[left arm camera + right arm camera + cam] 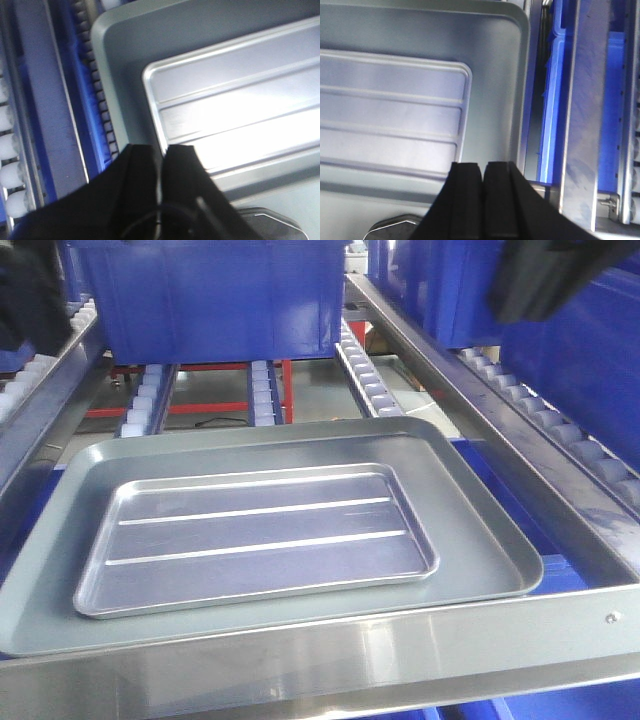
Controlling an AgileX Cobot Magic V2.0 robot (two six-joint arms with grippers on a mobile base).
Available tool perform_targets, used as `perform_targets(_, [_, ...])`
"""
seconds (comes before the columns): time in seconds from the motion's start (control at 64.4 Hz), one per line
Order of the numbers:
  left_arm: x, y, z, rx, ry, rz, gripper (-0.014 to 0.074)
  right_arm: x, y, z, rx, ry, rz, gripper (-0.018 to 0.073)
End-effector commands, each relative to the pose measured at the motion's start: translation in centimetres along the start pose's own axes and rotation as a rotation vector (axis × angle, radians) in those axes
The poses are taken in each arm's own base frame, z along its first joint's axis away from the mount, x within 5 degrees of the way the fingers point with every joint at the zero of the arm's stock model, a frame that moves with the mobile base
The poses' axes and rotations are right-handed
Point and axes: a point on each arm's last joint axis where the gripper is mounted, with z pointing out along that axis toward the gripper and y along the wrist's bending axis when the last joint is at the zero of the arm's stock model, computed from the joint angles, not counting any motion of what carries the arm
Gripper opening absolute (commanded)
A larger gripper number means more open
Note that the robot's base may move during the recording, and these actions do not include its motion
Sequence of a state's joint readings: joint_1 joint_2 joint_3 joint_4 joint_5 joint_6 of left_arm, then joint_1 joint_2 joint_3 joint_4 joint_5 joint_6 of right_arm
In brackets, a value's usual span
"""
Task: Grab silver tray and stack on right shelf
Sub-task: 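Open both grippers and raise them away from the stacked trays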
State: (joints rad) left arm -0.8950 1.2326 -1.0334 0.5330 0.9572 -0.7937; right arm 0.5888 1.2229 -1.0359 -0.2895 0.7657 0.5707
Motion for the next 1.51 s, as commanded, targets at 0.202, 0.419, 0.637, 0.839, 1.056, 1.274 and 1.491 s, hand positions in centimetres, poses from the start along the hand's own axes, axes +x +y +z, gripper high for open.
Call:
perform_targets(0.202, [3.3, -0.6, -1.3, 0.232, -0.217, 0.117, -0.0099, 5.7, -2.1, -2.4, -0.139, -0.27, -0.077, 0.0053])
perform_targets(0.419, [4.2, -0.8, -0.7, 0.274, -0.23, 0.134, -0.0099, 8.6, -2.8, -2.7, -0.208, -0.37, -0.104, 0.0052])
perform_targets(0.637, [4.2, -0.8, -0.7, 0.272, -0.229, 0.134, -0.0099, 8.6, -2.9, -2.8, -0.208, -0.372, -0.104, 0.0052])
perform_targets(0.839, [4.2, -0.8, -0.7, 0.272, -0.229, 0.134, -0.0099, 8.6, -2.8, -2.8, -0.208, -0.371, -0.104, 0.0052])
perform_targets(1.056, [4.2, -0.8, -0.7, 0.272, -0.229, 0.134, -0.0099, 8.6, -2.8, -2.8, -0.208, -0.371, -0.104, 0.0052])
perform_targets(1.274, [4.8, -1.6, -1.8, 0.427, -0.213, 0.148, -0.0099, 8.6, -2.8, -2.8, -0.208, -0.371, -0.104, 0.0052])
perform_targets(1.491, [6.8, 1.3, -4.4, 0.539, -0.47, 0.278, -0.0099, 8.6, -2.8, -2.8, -0.208, -0.371, -0.104, 0.0052])
